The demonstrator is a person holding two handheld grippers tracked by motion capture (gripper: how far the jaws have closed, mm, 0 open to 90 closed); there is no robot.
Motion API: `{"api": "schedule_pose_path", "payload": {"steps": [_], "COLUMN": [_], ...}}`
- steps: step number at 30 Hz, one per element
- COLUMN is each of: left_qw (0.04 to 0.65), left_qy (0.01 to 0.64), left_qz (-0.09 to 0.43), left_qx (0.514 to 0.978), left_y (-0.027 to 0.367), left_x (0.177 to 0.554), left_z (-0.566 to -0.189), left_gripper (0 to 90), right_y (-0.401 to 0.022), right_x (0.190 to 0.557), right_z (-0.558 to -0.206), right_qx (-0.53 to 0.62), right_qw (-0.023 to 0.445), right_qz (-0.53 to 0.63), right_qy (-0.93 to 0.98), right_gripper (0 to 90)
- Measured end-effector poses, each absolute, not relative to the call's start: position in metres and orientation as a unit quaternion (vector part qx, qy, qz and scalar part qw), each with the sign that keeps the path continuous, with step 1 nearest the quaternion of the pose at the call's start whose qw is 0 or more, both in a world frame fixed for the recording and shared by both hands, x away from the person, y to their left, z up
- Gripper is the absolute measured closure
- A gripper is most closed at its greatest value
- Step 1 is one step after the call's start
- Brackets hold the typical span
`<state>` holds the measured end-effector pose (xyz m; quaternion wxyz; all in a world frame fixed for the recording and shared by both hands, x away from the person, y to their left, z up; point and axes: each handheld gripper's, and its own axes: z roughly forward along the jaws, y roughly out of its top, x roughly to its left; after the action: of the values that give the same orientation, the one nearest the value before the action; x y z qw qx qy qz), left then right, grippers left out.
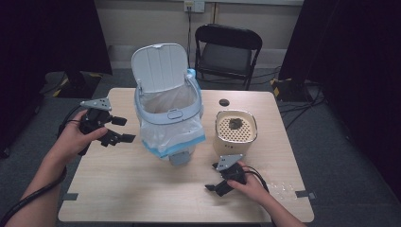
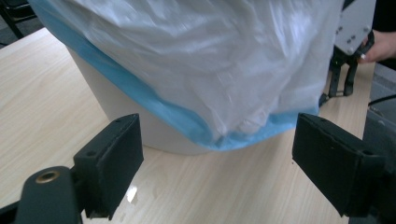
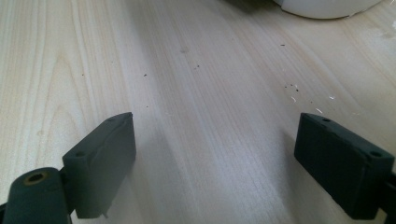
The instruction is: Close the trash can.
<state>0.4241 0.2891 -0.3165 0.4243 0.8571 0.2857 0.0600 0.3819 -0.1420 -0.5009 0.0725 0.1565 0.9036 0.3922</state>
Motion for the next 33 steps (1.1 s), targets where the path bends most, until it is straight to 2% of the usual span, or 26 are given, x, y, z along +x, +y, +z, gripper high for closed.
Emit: {"api": "schedule_pose_path", "payload": {"steps": [9, 33], "left_qw": [0.443, 0.432], "left_qy": [0.295, 0.3], "left_qz": [0.071, 0.109], "left_qx": [0.844, 0.843], "left_y": [0.29, 0.28], "left_x": [0.442, 0.485], "left_z": [-0.295, -0.259], "left_gripper": [16.0, 16.2], "right_y": [-0.142, -0.142], "right_x": [0.382, 0.382], "right_z": [-0.501, -0.501], "right_qx": [0.156, 0.155], "right_qw": [0.072, 0.071], "right_qz": [0.392, 0.392], "right_qy": [0.904, 0.904], "right_gripper": [12.0, 12.0]}}
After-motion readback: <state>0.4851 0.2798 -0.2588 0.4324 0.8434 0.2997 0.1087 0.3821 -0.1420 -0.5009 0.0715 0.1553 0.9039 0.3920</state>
